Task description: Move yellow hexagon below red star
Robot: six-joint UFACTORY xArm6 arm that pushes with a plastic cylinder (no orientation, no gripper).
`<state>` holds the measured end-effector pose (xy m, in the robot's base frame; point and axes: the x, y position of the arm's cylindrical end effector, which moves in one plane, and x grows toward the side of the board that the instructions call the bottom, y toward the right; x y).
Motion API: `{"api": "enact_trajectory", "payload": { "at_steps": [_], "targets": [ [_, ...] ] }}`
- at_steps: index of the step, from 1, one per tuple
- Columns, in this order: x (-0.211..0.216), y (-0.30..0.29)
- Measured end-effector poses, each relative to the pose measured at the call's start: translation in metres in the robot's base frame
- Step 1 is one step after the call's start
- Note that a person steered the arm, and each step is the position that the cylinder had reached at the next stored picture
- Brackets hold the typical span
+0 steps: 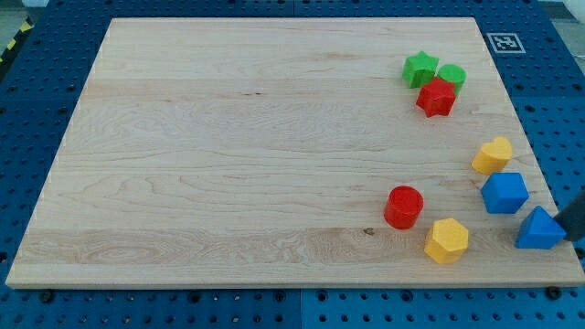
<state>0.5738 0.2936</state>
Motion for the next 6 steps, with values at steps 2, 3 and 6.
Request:
{"api": "enact_trajectory", "payload": {
  "at_steps": [2,3,6],
  "targets": [
    [0.0,-0.019],
    [0.0,-0.033],
    [0.043,-0.024]
  ]
}}
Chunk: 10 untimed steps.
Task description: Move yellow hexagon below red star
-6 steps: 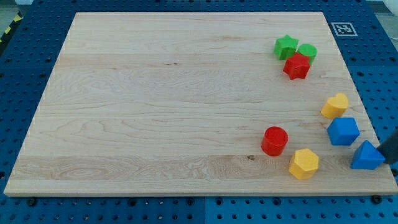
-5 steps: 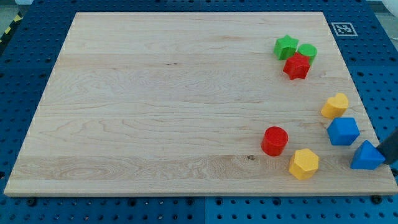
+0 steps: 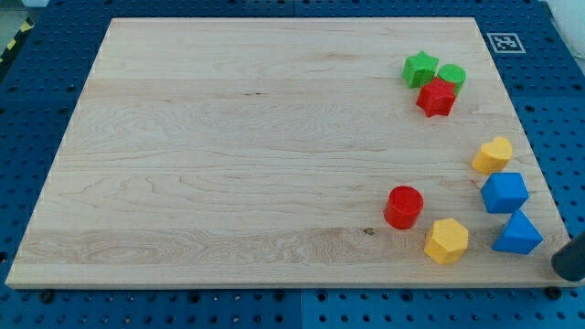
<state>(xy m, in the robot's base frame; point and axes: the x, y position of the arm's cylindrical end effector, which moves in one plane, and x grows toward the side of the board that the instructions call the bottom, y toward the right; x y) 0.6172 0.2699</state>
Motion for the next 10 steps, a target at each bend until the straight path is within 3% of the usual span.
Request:
{"api": "enact_trajectory", "payload": {
  "at_steps": [2,7,10],
  "targets": [
    [0.001,-0.092],
    [0.001,-0.118],
    [-0.059,-0.117]
  ]
}}
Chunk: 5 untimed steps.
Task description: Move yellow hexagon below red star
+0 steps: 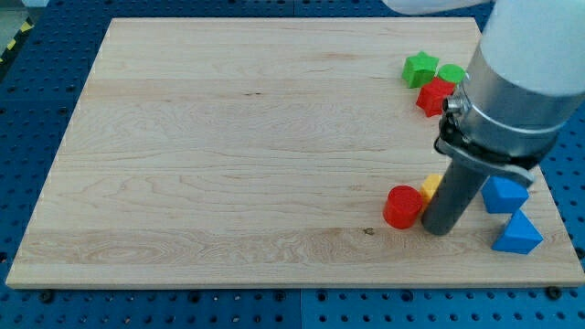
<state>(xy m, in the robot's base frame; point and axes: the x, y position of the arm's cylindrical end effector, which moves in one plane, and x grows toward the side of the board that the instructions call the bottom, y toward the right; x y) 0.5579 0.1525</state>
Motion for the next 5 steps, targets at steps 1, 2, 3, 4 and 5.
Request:
{"api": "enact_trajectory", "payload": {
  "at_steps": [1,2,3,4,5],
  "targets": [
    [-0.029,0.0],
    [-0.057,0.0],
    [-0.082,0.005],
    [-0.101,0.014],
    [-0.117,0.014]
  ]
}}
